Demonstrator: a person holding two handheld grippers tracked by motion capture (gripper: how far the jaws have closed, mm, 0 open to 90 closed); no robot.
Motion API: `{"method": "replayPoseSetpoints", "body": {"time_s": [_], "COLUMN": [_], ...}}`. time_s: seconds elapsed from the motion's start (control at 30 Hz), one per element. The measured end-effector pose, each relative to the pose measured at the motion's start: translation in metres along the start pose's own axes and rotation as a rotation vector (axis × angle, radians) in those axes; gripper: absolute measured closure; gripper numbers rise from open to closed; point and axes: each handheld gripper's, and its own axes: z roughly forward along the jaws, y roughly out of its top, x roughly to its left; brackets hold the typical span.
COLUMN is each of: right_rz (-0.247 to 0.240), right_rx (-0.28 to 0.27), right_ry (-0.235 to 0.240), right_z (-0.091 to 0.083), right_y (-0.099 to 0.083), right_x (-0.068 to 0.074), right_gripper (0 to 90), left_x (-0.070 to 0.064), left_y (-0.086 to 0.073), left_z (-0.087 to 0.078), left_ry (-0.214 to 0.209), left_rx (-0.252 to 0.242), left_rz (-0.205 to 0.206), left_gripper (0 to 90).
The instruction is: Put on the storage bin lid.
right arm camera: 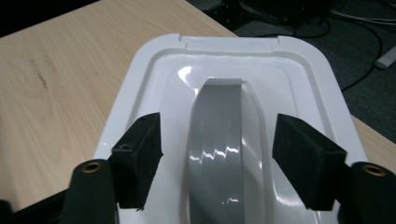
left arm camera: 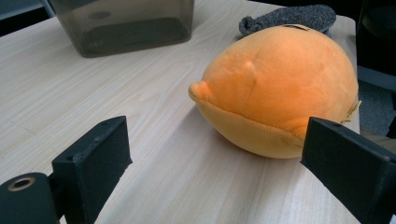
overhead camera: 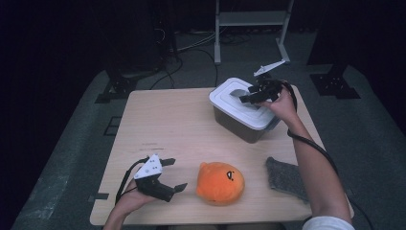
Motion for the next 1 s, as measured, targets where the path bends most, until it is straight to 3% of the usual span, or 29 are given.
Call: {"method": "replayPoseSetpoints", "body": {"time_s": [0.4,0.57,1.0], "right_rz": [0.004,0.017,-0.012], "right_rx": [0.003,0.013,0.031], "right_ry": [0.022,0.048,0.117], "right_z": [0.01,0.01,0.01], "right_y": [-0.001,-0.001,0.001], "right_x": [0.001,0.001,0.011], "right_gripper": [64.8,65.6,66.4], "left_x": [0.003,0.003,0.004], "left_y": [-0.001,0.0,0.001], "left_z": [-0.006,-0.007,-0.01], "left_ry": [0.014,0.021,0.031], "left_rx": [-0.02,-0.019,-0.032], "left_rz": [-0.012,-0.005,-0.009], "left_gripper": [7.2,7.2,7.2]}}
